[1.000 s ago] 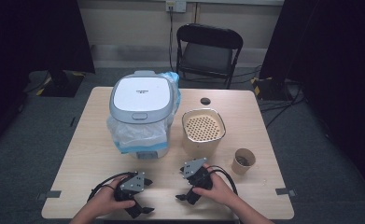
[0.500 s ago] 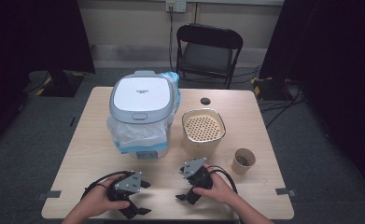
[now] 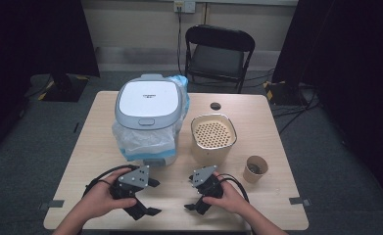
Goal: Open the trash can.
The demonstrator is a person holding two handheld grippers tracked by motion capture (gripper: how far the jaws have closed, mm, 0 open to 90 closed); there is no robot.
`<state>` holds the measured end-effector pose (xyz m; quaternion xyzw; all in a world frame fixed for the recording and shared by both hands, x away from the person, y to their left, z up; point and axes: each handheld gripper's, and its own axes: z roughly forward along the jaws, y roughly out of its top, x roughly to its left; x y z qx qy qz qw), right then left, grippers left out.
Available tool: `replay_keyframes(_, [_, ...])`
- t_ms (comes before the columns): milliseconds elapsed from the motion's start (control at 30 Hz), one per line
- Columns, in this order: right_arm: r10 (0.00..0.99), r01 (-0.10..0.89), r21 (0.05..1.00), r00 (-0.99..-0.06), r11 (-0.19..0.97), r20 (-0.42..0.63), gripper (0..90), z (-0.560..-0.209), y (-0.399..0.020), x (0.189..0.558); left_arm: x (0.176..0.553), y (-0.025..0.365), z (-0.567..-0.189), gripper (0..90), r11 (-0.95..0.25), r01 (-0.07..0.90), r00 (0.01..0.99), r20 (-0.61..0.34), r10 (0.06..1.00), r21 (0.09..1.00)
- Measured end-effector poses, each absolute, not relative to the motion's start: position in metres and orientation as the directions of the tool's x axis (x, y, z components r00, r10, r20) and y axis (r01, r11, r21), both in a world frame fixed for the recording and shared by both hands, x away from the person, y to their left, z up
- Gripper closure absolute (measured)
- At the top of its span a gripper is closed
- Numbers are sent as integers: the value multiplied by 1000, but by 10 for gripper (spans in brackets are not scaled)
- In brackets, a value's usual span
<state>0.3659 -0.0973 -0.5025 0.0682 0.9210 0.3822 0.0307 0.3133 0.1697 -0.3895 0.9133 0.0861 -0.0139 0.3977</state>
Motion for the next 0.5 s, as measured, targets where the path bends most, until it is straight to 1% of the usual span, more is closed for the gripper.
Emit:
replay_keyframes(33, [149,102,708,-989,699,-5,0,-503,-97,366,315,171,-382,169,-669,174,983,-94,155,722])
replay_keyframes(300, [149,102,708,-989,698,-5,0,-503,-97,366,317,177,-360,169,-653,183,981,-94,168,735])
replay_keyframes(333, [149,102,708,-989,698,-5,0,-503,-97,366,318,178,-357,169,-658,167,984,-83,157,735])
replay_keyframes(433, [149,102,708,-989,698,-5,0,-503,-97,366,320,181,-348,169,-671,186,980,-87,178,718])
replay_keyframes(500, [149,101,709,-989,698,-5,0,-503,-97,366,322,182,-344,169,-660,192,979,-96,179,726])
